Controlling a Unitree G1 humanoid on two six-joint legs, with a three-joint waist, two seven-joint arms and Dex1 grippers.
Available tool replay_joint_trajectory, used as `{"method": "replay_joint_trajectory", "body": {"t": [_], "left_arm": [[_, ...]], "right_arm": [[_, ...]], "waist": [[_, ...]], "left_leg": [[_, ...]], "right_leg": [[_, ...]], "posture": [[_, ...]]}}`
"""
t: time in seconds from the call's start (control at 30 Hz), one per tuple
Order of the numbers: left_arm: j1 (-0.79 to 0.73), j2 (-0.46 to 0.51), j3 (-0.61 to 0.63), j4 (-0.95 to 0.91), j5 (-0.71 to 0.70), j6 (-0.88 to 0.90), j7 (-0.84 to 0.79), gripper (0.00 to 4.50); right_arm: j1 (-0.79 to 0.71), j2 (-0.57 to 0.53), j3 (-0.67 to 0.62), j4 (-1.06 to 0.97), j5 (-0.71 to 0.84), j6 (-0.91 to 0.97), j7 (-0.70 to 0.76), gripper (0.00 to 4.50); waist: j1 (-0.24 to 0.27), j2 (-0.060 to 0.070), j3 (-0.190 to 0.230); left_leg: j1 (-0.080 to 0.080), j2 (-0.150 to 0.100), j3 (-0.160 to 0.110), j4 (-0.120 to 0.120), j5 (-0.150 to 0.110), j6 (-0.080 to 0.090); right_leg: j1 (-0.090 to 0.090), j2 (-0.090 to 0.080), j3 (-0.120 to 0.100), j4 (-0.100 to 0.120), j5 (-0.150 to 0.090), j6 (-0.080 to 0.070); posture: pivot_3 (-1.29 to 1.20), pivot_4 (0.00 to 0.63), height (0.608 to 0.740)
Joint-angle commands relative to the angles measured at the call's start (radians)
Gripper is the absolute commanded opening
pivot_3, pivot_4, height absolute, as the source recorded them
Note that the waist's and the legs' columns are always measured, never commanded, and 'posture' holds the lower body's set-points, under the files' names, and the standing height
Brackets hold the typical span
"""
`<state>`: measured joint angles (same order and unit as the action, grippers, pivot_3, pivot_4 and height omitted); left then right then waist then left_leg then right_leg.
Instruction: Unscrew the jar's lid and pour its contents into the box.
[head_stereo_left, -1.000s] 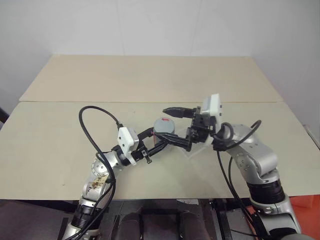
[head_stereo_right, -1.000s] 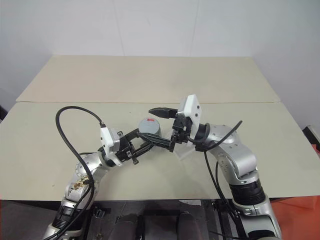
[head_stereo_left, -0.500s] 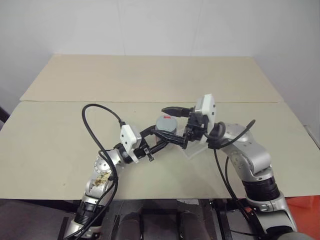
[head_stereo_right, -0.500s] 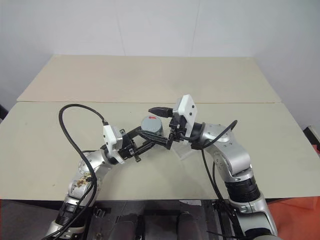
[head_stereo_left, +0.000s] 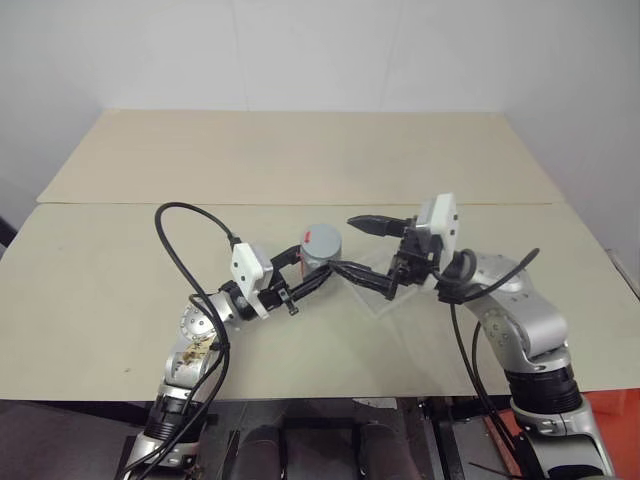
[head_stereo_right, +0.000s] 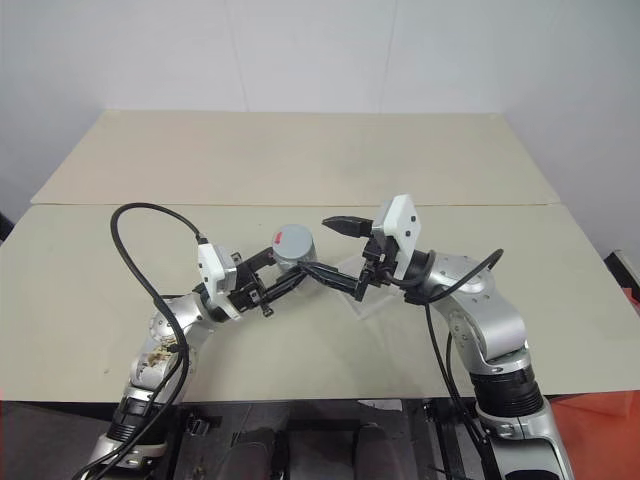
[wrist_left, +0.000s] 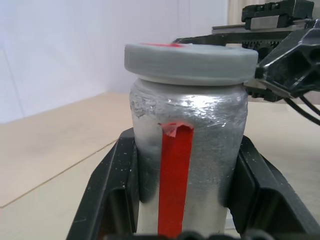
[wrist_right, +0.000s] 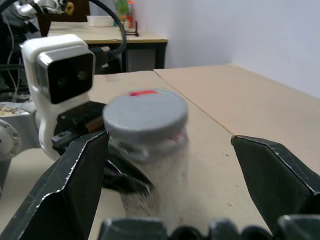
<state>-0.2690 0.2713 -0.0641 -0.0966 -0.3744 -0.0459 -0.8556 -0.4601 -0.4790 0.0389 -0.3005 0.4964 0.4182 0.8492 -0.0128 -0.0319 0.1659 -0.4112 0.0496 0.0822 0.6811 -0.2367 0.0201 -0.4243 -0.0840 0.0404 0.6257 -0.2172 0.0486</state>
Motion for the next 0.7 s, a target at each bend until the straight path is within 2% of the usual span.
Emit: {"method": "replay_joint_trajectory", "body": {"t": [0.03,0.3,0.43,0.6,0.7], "left_arm": [[0.000,0.000,-0.004,-0.022,-0.019,-0.032,-0.025,1.91],[-0.007,-0.008,-0.002,0.002,-0.010,-0.049,-0.029,1.91],[-0.011,-0.012,0.000,0.016,0.001,-0.062,-0.021,1.91],[-0.019,-0.027,-0.009,0.040,0.031,-0.093,0.001,1.91],[-0.025,-0.042,-0.013,0.052,0.043,-0.107,0.016,1.91]], "right_arm": [[0.004,-0.019,-0.046,-0.021,0.017,-0.031,0.013,4.46],[0.018,-0.055,-0.060,-0.031,0.026,-0.025,0.051,4.46],[0.024,-0.093,-0.064,-0.059,0.083,0.019,0.106,4.46],[-0.002,-0.092,-0.036,-0.130,0.102,0.074,0.057,4.46],[-0.022,-0.058,-0.002,-0.152,0.041,0.066,-0.018,4.46]], "waist": [[0.001,0.000,0.000],[0.000,0.000,0.000],[0.001,0.000,0.000],[-0.001,0.000,0.000],[-0.001,0.000,0.000]], "left_leg": [[0.000,0.000,0.000,0.000,0.000,0.000],[0.000,0.000,0.000,0.000,0.000,0.000],[0.000,0.000,0.000,0.000,0.000,0.000],[0.000,0.000,0.000,0.000,0.000,0.000],[0.000,0.000,0.000,0.000,0.000,0.000]], "right_leg": [[0.000,0.000,0.000,0.000,0.000,0.000],[0.000,0.000,0.000,0.000,0.000,0.000],[0.000,0.000,0.000,0.000,0.000,0.000],[0.000,0.000,0.000,0.000,0.000,0.000],[0.000,0.000,0.000,0.000,0.000,0.000]], "posture": [[0.00,0.150,0.740],[0.00,0.150,0.740],[0.00,0.150,0.740],[0.00,0.150,0.740],[0.00,0.150,0.740]]}}
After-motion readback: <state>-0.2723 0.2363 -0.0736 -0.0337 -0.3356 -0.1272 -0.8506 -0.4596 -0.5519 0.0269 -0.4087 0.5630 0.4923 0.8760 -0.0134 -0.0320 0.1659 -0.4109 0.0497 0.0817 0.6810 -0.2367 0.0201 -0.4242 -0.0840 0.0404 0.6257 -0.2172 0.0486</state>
